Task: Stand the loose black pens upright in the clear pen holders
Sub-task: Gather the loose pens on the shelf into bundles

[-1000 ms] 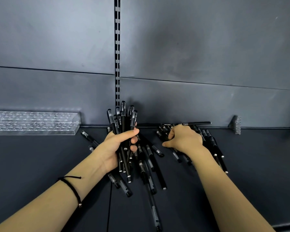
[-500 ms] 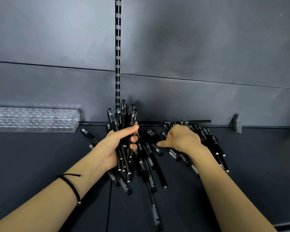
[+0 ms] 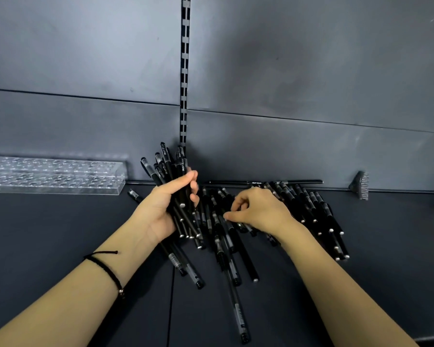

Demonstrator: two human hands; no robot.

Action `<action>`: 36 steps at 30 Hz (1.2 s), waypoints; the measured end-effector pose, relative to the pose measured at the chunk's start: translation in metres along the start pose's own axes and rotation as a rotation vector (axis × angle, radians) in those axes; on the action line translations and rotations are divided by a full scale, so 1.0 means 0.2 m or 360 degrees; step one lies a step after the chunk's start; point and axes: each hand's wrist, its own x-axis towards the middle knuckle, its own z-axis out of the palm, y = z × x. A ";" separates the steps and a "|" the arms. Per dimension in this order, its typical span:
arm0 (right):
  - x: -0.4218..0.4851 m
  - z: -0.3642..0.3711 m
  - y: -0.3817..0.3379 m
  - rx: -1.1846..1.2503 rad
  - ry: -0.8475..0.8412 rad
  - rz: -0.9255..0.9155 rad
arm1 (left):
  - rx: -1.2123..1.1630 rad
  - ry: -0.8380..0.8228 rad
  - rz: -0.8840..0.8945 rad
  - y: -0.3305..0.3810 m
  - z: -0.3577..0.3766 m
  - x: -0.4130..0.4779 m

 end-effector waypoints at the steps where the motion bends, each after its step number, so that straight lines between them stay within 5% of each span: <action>1: 0.00 -0.01 0.00 -0.0012 -0.0014 0.0034 | -0.0052 -0.0004 0.0005 0.00 0.00 0.00; 12: -0.02 -0.11 0.05 0.0079 -0.0321 0.0232 | 0.0000 0.0068 -0.0038 -0.03 0.00 0.01; 15: 0.00 -0.09 0.05 0.0271 -0.0221 0.0219 | 0.0071 0.0065 -0.0041 -0.04 0.00 0.01; 19: 0.00 -0.11 0.04 0.0896 0.0214 0.0202 | 0.0173 0.0050 -0.0096 -0.05 0.00 0.01; 25: 0.01 -0.15 0.03 0.2020 0.0488 0.0274 | 0.0094 0.0138 -0.0098 -0.05 0.00 0.01; 28: 0.02 -0.15 0.05 0.2258 0.0616 0.0282 | -0.0005 0.0223 -0.0069 -0.05 0.00 0.01; 36: 0.01 -0.07 -0.03 0.2035 0.0096 0.0045 | 0.0356 -0.0065 -0.0229 -0.09 0.08 -0.06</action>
